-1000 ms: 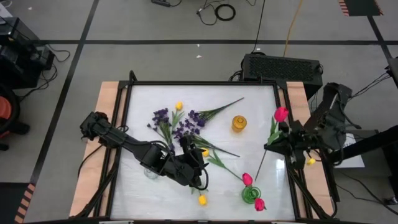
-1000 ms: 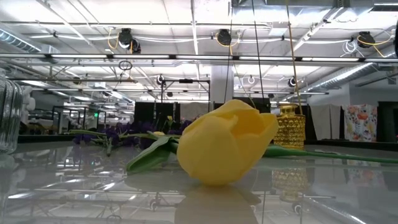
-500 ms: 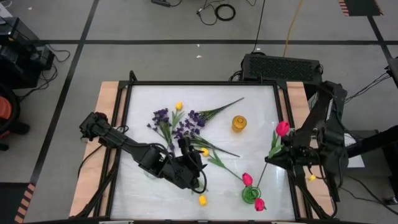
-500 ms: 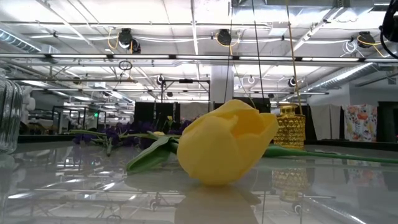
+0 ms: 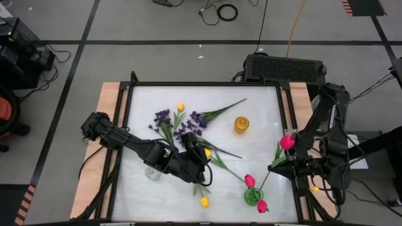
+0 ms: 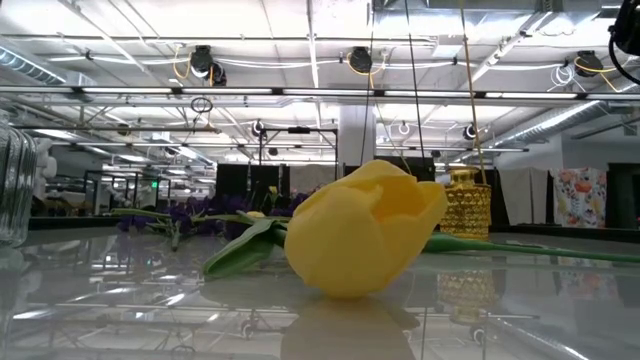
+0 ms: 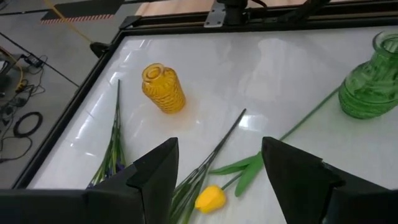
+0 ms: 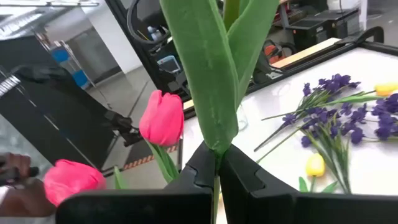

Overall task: Sort flowers into vase by color
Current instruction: Put the red flower into the green vase

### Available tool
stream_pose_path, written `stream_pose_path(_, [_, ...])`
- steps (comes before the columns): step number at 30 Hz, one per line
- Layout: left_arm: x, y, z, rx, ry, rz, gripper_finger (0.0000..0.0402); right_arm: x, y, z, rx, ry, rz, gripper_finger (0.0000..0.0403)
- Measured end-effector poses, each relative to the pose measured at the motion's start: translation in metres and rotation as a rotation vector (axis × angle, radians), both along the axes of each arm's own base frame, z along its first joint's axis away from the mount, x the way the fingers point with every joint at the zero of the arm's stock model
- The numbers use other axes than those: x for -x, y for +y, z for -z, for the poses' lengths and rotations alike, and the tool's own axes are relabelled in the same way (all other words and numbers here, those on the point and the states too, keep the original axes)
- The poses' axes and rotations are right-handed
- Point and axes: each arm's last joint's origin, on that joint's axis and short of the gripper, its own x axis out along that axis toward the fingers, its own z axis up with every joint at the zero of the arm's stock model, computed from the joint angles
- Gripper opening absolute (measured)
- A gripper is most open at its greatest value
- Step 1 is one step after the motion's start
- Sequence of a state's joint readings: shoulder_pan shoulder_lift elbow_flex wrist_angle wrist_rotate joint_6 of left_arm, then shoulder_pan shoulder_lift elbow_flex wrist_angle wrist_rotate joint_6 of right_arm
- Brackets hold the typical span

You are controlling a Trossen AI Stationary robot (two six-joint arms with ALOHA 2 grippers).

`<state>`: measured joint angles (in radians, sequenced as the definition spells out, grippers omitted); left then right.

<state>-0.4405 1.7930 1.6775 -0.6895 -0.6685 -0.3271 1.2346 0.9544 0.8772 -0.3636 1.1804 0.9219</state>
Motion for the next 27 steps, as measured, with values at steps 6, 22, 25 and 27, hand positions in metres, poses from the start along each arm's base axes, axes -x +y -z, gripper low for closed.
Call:
stream_pose_path(6, [-0.001,0.001,0.0,0.0,0.0,-0.003,0.0237,-0.002,0.006,0.009,0.065,0.025,0.0,0.0])
stream_pose_path(22, [0.0,0.001,0.0,-0.001,0.001,-0.002,0.0237,-0.011,0.03,0.031,0.163,0.063,-0.003,0.001])
stream_pose_path(25, [0.0,0.001,0.0,-0.001,0.001,-0.001,0.0237,-0.012,0.036,0.035,0.174,0.066,-0.004,0.0028])
stream_pose_path(27, [-0.001,0.001,0.0,-0.002,0.001,-0.001,0.0237,-0.013,0.038,0.037,0.184,0.068,-0.002,0.0043])
